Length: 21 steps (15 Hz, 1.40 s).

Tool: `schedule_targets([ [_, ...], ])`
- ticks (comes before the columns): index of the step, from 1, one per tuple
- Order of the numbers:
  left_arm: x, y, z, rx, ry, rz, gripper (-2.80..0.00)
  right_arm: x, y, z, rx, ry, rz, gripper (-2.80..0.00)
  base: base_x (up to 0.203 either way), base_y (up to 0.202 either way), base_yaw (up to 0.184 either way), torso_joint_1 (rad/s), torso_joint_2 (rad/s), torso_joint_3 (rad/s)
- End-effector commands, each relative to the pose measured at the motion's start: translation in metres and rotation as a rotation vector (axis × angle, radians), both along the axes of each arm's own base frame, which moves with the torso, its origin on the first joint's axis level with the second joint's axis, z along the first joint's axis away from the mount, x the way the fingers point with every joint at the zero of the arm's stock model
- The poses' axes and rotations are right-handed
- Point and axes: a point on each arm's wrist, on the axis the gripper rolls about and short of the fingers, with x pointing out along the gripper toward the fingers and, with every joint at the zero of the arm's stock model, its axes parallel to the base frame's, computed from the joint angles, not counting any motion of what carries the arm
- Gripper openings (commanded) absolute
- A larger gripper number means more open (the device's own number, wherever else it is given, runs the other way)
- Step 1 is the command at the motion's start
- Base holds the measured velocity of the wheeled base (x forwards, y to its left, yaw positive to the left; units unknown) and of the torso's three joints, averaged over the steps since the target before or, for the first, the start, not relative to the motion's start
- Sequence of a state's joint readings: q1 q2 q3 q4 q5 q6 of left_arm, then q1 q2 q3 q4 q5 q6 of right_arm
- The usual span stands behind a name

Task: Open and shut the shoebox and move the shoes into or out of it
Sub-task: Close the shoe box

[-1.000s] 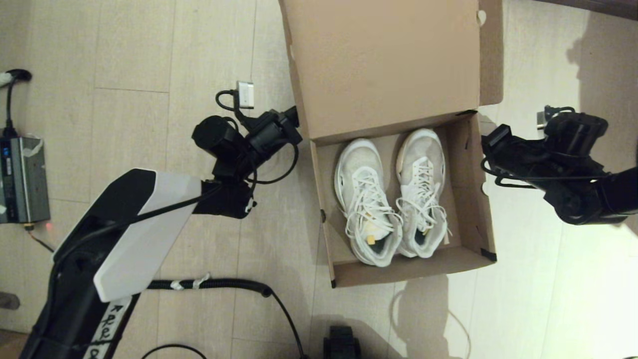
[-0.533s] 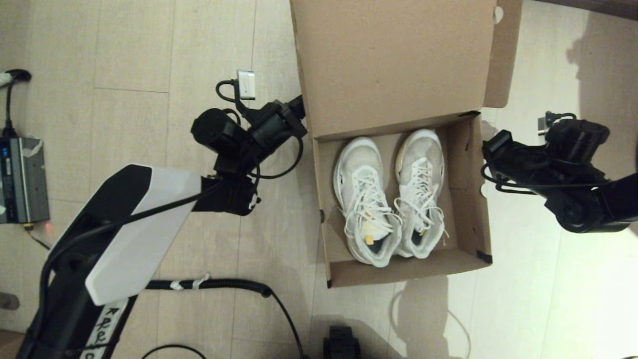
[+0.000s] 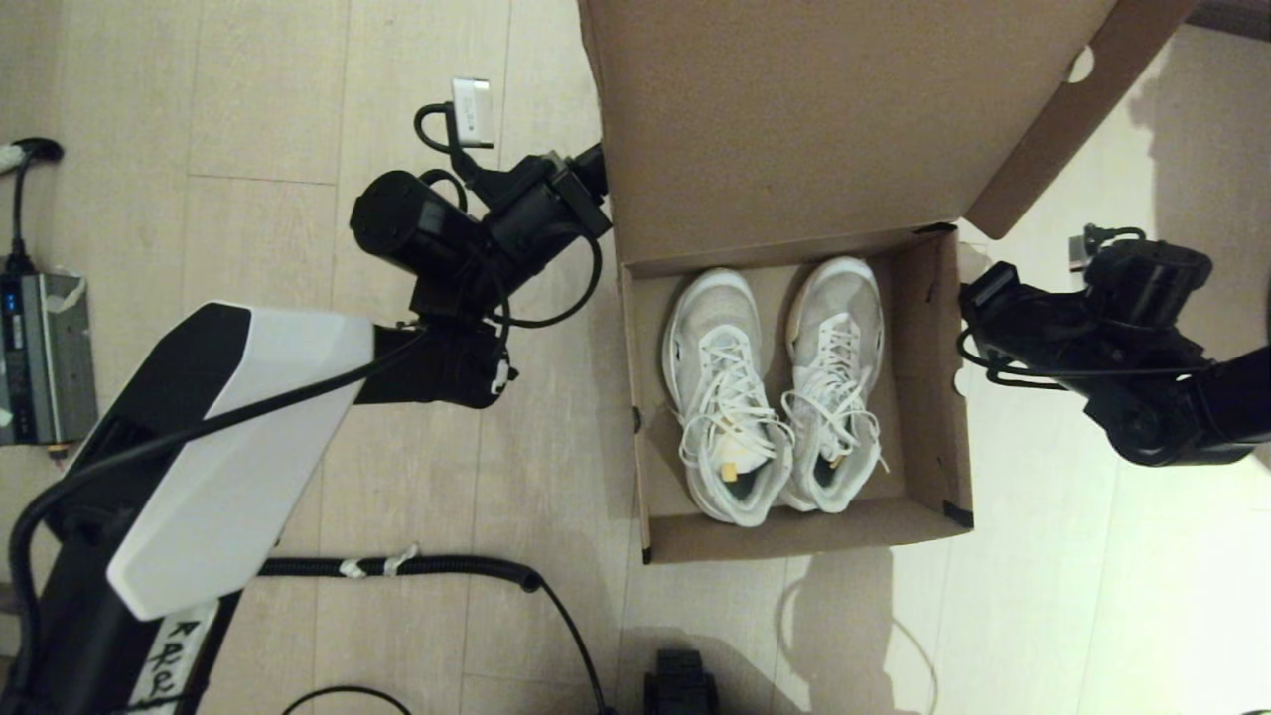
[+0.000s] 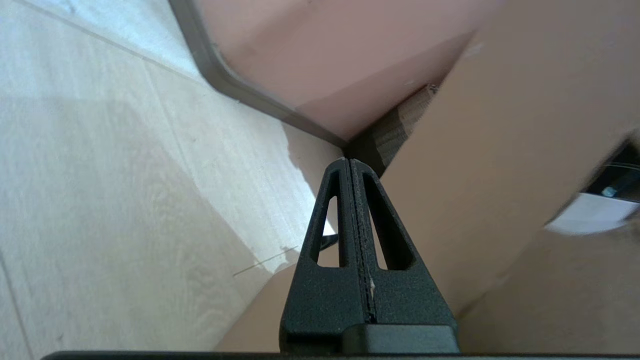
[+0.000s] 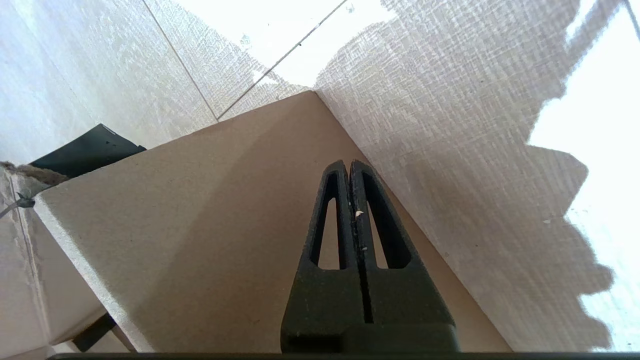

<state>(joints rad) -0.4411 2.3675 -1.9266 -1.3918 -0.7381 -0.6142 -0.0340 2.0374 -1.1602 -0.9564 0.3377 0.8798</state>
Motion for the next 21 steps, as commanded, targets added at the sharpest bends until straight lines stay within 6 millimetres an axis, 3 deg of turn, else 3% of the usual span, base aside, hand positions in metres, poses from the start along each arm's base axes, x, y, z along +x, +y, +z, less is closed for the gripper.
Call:
schedule_targets([
  [1, -0.006, 0.001, 0.009, 0.007, -0.026, -0.018, -2.80, -0.001, 0.000, -0.001, -0.001, 0.000, 0.000, -2.80, 0.000, 0.000, 0.000, 0.000, 0.00, 0.000],
  [4, -0.010, 0.001, 0.013, 0.008, -0.031, -0.032, -2.80, -0.017, -0.001, 0.001, -0.040, 0.008, -0.006, -2.80, 0.000, 0.000, 0.000, 0.000, 0.00, 0.000],
  [6, -0.015, -0.003, 0.017, 0.003, -0.035, -0.045, -2.80, -0.026, -0.005, -0.009, -0.158, 0.016, -0.022, -2.80, 0.000, 0.000, 0.000, 0.000, 0.00, 0.000],
  [10, -0.028, -0.006, 0.032, -0.011, -0.064, -0.064, -2.80, -0.064, -0.020, 0.018, -0.200, -0.034, -0.071, -2.80, 0.000, 0.000, 0.000, 0.000, 0.00, 0.000],
  [13, -0.040, -0.012, 0.041, -0.022, -0.084, -0.089, -2.80, -0.119, -0.046, 0.040, -0.212, -0.010, -0.146, -2.80, 0.000, 0.000, 0.000, 0.000, 0.00, 0.000],
  [16, -0.051, -0.020, 0.048, -0.030, -0.097, -0.117, -2.80, -0.156, -0.094, 0.036, -0.287, 0.063, -0.332, -2.80, 0.000, 0.000, 0.000, 0.000, 0.00, 0.000],
  [19, -0.063, -0.021, 0.059, -0.043, -0.121, -0.133, -2.80, -0.156, -0.129, 0.060, -0.342, 0.008, -0.455, -2.80, 0.000, 0.000, 0.000, 0.000, 0.00, 0.000],
  [21, -0.070, -0.021, 0.066, -0.051, -0.134, -0.142, -2.80, -0.144, -0.148, 0.072, -0.340, -0.030, -0.495, -2.80, 0.000, 0.000, 0.000, 0.000, 0.00, 0.000],
])
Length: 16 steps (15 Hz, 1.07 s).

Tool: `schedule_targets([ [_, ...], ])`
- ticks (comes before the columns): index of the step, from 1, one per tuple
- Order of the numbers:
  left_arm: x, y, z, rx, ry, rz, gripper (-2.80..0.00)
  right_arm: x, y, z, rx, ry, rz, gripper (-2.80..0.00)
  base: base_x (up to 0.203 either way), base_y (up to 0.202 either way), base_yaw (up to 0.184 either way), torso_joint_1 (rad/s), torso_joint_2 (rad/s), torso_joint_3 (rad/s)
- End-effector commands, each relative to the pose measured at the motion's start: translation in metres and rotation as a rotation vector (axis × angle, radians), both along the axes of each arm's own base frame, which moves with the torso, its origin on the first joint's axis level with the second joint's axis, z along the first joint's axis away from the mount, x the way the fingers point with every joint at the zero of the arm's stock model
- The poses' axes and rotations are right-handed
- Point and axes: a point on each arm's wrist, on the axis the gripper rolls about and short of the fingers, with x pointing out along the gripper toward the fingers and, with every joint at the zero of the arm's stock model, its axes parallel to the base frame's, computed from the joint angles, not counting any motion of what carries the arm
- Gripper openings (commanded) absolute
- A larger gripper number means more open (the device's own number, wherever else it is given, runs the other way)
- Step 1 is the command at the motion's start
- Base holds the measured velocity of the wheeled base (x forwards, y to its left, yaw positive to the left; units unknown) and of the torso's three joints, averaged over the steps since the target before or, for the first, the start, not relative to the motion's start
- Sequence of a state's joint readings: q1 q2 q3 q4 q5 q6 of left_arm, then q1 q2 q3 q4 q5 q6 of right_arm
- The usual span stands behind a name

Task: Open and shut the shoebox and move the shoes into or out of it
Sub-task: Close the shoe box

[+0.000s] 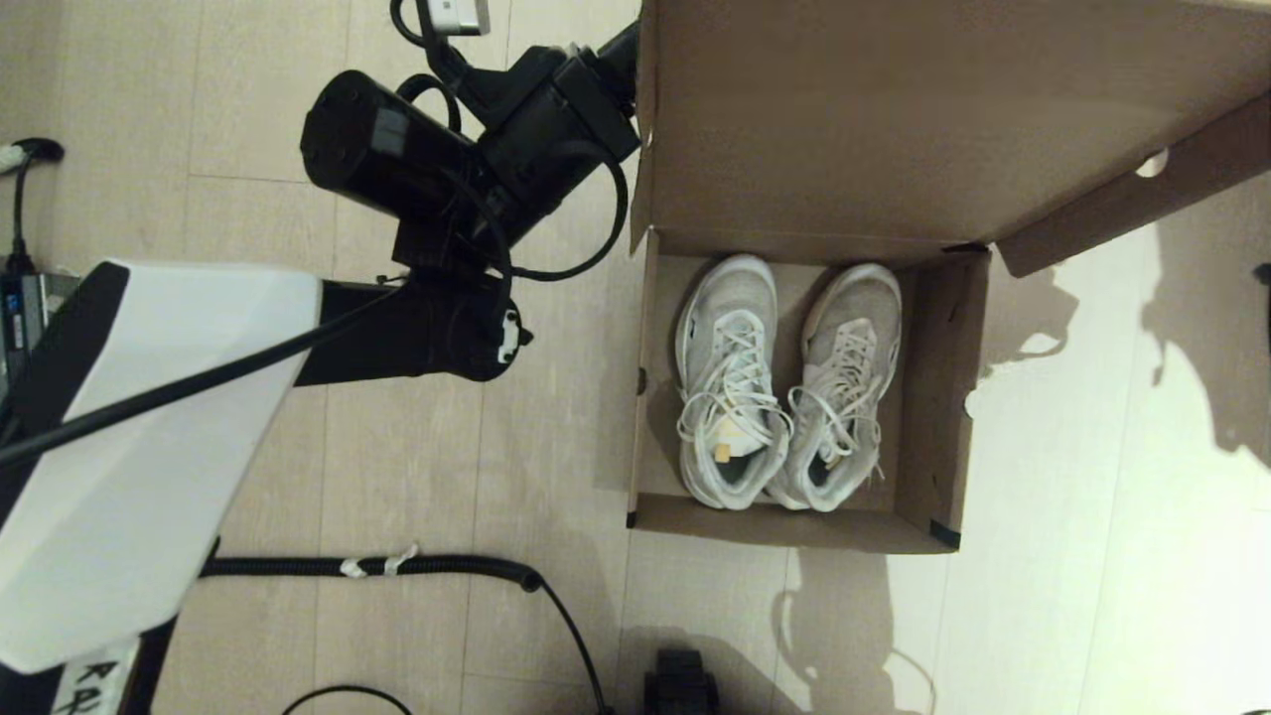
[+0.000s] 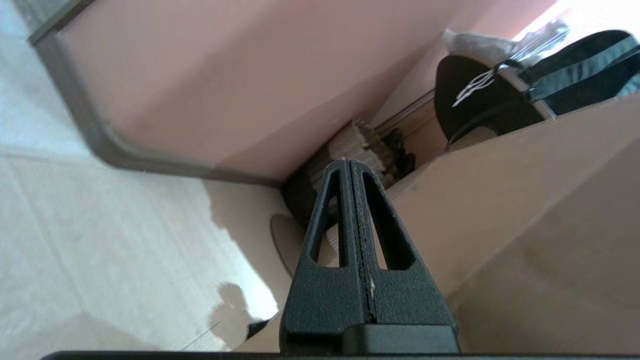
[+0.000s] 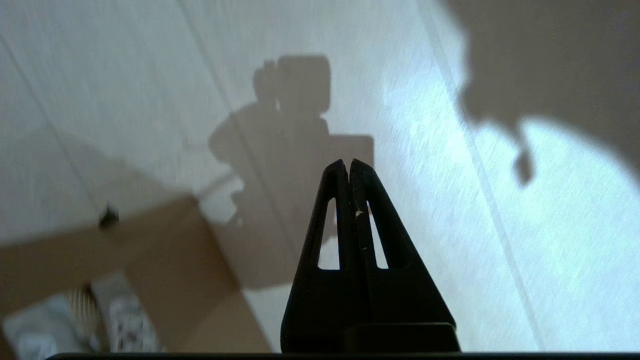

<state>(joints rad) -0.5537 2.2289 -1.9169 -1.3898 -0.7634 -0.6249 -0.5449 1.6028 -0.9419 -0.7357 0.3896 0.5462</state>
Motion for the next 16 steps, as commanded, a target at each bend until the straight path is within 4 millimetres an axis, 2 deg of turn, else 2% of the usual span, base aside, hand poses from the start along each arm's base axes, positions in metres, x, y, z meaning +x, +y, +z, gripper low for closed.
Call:
schedule_targets([
  [1, -0.010, 0.002, 0.010, -0.011, -0.021, -0.014, -2.80, 0.015, -0.016, 0.010, 0.002, -0.044, -0.014, -2.80, 0.000, 0.000, 0.000, 0.000, 0.00, 0.000],
  [5, -0.017, 0.004, 0.012, -0.004, -0.011, -0.017, -2.80, 0.056, -0.036, 0.059, 0.100, -0.246, 0.052, -2.80, 0.000, 0.000, 0.000, 0.000, 0.00, 0.000],
  [8, -0.024, 0.004, 0.017, -0.010, -0.021, -0.026, -2.80, 0.081, -0.031, 0.098, 0.304, -0.346, 0.229, -2.80, 0.000, 0.000, 0.000, 0.000, 0.00, 0.000],
  [10, -0.027, 0.005, 0.019, -0.008, -0.018, -0.028, -2.80, 0.094, -0.019, 0.115, 0.506, -0.292, 0.377, -2.80, 0.000, 0.000, 0.000, 0.000, 0.00, 0.000],
  [12, -0.035, 0.003, 0.020, 0.000, -0.006, -0.043, -2.80, 0.106, 0.007, 0.113, 0.607, -0.179, 0.536, -2.80, 0.000, 0.000, 0.000, 0.000, 0.00, 0.000],
  [16, -0.048, 0.001, 0.012, 0.023, 0.024, -0.058, -2.80, 0.095, 0.052, 0.131, 0.723, -0.121, 0.700, -2.80, 0.000, 0.000, 0.000, 0.000, 0.00, 0.000],
])
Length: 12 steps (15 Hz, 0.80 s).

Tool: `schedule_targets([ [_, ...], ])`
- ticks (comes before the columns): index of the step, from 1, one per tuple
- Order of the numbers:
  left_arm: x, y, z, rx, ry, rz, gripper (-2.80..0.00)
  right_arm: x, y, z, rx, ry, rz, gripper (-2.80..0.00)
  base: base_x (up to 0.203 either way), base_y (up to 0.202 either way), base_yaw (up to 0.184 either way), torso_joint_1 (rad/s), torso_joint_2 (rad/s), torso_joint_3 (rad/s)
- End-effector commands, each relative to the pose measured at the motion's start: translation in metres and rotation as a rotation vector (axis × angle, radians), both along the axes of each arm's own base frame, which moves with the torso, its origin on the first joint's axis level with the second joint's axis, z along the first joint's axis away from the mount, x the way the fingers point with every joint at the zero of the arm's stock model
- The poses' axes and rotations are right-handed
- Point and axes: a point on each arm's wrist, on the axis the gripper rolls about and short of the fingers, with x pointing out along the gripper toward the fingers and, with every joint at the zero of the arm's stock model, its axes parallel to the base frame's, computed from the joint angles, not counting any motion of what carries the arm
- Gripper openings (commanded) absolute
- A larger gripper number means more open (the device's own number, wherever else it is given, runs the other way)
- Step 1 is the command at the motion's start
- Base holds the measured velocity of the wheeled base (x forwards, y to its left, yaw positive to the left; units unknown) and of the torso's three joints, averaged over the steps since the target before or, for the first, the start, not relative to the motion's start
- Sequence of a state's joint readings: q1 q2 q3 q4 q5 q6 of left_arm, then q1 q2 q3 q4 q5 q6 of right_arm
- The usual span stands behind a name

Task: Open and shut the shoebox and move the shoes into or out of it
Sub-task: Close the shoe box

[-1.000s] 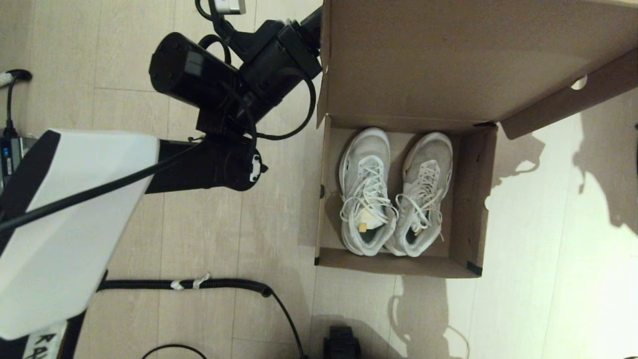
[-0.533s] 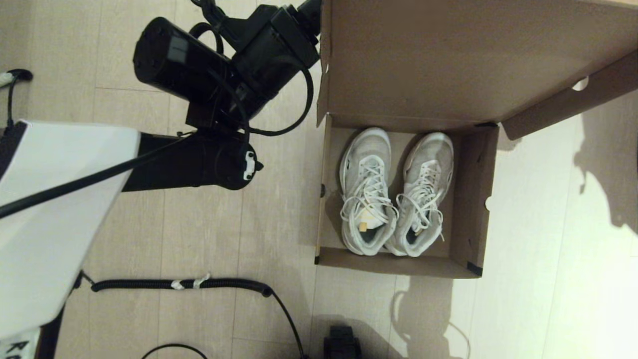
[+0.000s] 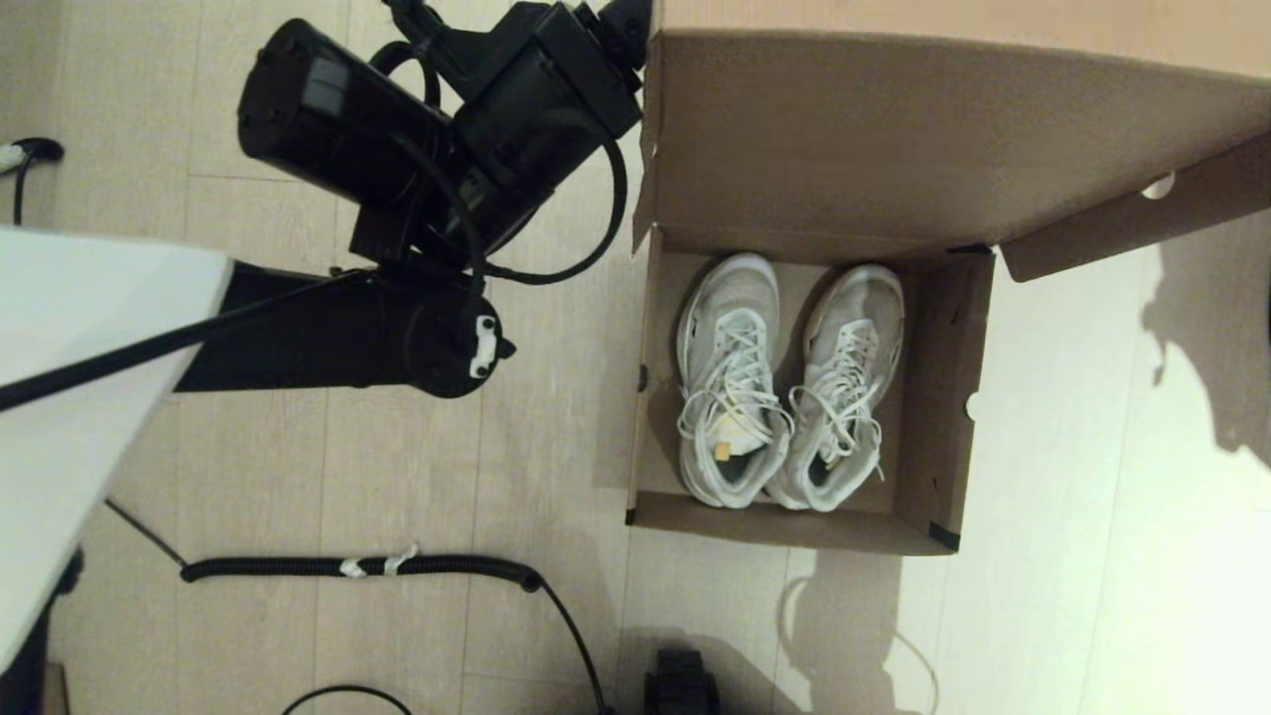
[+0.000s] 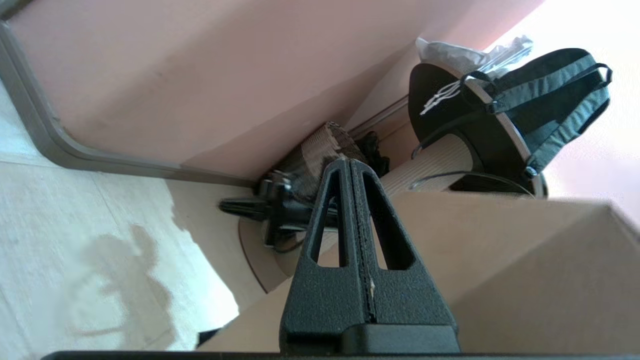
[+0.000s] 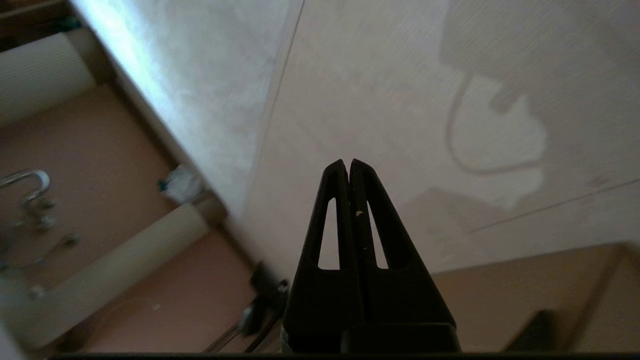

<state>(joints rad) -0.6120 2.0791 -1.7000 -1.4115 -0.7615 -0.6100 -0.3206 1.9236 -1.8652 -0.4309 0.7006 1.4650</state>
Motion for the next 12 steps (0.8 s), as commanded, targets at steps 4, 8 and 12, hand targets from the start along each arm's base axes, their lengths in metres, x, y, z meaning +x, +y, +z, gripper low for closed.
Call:
schedule_targets([
  [4, -0.023, -0.004, -0.010, 0.031, 0.026, -0.031, -2.80, -0.032, 0.030, 0.023, -0.019, -0.032, 0.113, -2.80, 0.000, 0.000, 0.000, 0.000, 0.00, 0.000],
  [8, -0.046, -0.003, -0.026, 0.086, 0.043, -0.026, -2.80, -0.069, 0.044, 0.026, -0.055, -0.007, 0.220, -2.80, 0.000, 0.000, 0.000, 0.000, 0.00, 0.000],
  [12, -0.073, 0.014, -0.042, 0.147, 0.074, -0.004, -2.80, -0.108, 0.055, 0.017, -0.059, 0.029, 0.255, -2.80, 0.000, 0.000, 0.000, 0.000, 0.00, 0.000],
])
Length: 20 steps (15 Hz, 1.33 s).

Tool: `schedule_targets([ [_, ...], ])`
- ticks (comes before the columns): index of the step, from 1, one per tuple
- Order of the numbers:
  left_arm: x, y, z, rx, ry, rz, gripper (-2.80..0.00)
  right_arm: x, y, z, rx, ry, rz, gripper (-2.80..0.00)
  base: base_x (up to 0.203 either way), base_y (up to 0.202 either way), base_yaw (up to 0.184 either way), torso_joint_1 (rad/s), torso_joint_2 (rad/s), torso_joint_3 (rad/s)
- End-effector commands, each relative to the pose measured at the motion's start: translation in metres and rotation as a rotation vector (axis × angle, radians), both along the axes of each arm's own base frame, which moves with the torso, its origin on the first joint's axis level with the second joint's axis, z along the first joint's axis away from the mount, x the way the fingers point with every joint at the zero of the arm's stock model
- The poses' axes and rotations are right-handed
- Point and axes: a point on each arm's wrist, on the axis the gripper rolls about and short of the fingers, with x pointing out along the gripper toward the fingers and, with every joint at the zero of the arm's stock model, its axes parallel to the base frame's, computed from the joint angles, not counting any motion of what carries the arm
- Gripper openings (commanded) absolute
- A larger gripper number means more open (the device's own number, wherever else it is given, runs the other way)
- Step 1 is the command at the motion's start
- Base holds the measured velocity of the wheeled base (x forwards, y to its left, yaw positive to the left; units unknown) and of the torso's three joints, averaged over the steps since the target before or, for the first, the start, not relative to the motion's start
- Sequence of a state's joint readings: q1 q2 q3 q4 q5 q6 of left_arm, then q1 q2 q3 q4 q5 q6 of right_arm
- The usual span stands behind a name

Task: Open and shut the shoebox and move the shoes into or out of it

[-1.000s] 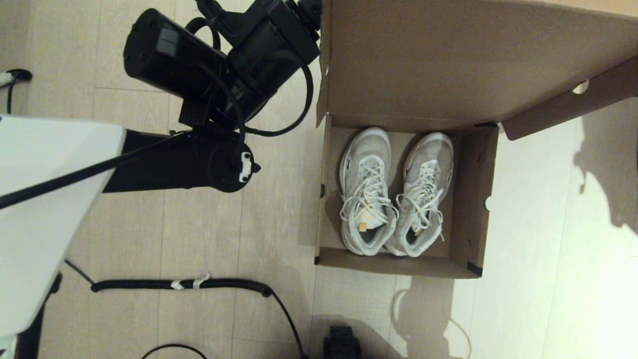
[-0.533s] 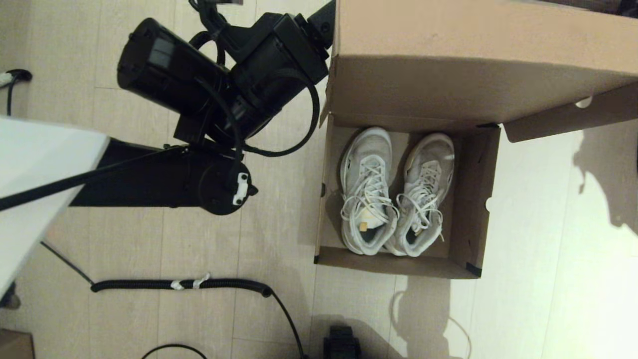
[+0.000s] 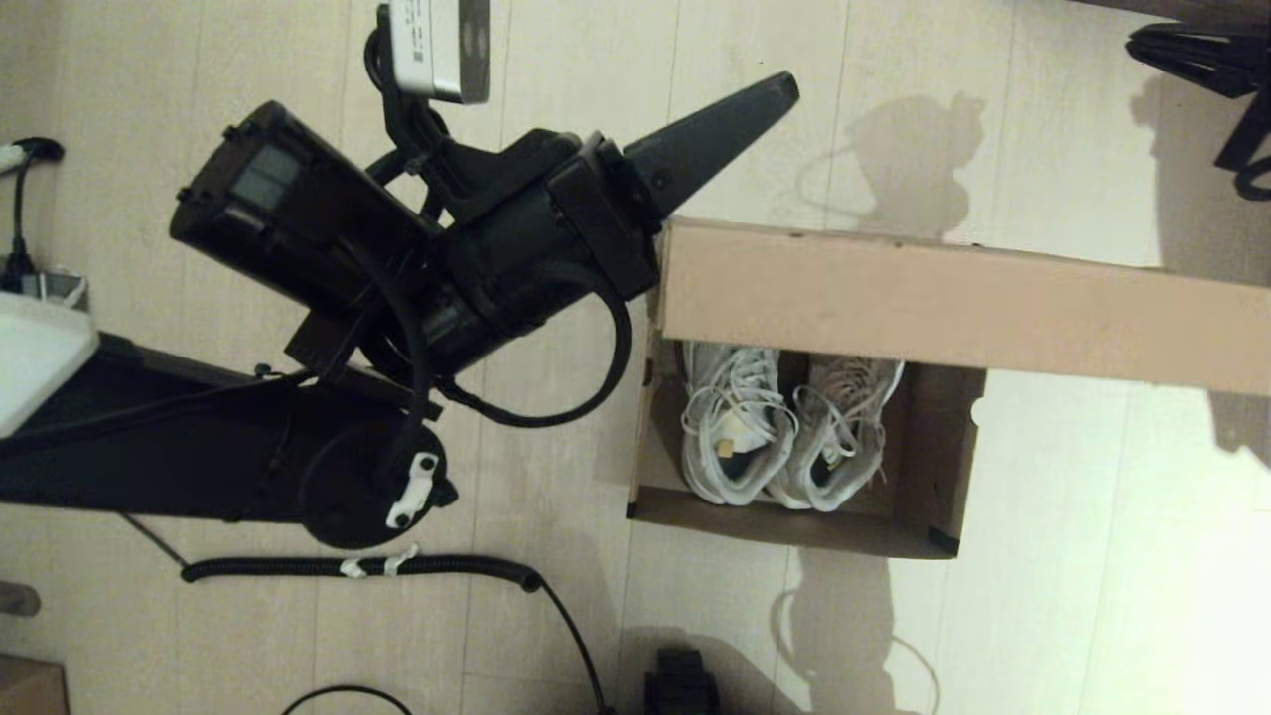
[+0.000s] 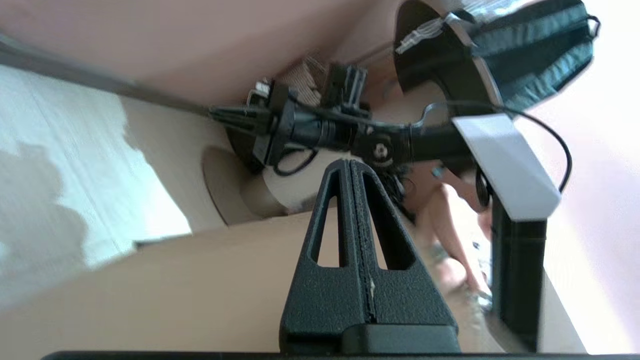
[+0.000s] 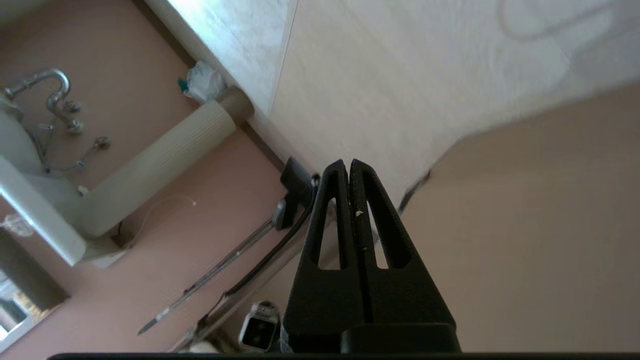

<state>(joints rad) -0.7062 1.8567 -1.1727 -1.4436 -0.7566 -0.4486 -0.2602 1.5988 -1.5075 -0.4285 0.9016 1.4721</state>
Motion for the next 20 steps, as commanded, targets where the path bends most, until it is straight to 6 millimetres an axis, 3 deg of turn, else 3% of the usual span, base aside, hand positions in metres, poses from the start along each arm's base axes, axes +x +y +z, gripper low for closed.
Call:
schedule_targets([
  [1, -0.018, 0.015, 0.002, 0.006, 0.001, -0.001, -2.80, -0.033, 0.009, 0.007, -0.007, -0.025, 0.014, -2.80, 0.000, 0.000, 0.000, 0.000, 0.00, 0.000],
  [5, -0.032, 0.028, -0.012, 0.051, 0.033, 0.014, -2.80, -0.073, 0.020, -0.001, -0.013, -0.019, 0.031, -2.80, 0.000, 0.000, 0.000, 0.000, 0.00, 0.000],
  [8, -0.048, 0.041, -0.032, 0.107, 0.076, 0.025, -2.80, -0.097, 0.027, -0.018, -0.051, -0.018, 0.039, -2.80, 0.000, 0.000, 0.000, 0.000, 0.00, 0.000],
  [11, -0.038, 0.057, -0.040, 0.100, 0.122, 0.141, -2.80, -0.098, 0.030, -0.061, -0.328, -0.143, -0.046, -2.80, 0.000, 0.000, 0.000, 0.000, 0.00, 0.000],
  [13, -0.026, 0.057, -0.052, 0.102, 0.161, 0.239, -2.80, -0.090, 0.033, -0.096, -0.562, -0.178, -0.256, -2.80, 0.000, 0.000, 0.000, 0.000, 0.00, 0.000],
  [16, -0.015, 0.054, -0.105, 0.241, 0.186, 0.394, -2.80, -0.086, 0.043, -0.148, -0.991, -0.088, -0.533, -2.80, 0.000, 0.000, 0.000, 0.000, 0.00, 0.000],
  [19, 0.014, 0.061, -0.168, 0.439, 0.159, 0.676, -2.80, -0.084, 0.045, -0.181, -1.135, 0.038, -0.564, -2.80, 0.000, 0.000, 0.000, 0.000, 0.00, 0.000],
  [20, 0.027, 0.069, -0.179, 0.472, 0.169, 0.770, -2.80, -0.078, 0.044, -0.187, -1.150, 0.073, -0.578, -2.80, 0.000, 0.000, 0.000, 0.000, 0.00, 0.000],
])
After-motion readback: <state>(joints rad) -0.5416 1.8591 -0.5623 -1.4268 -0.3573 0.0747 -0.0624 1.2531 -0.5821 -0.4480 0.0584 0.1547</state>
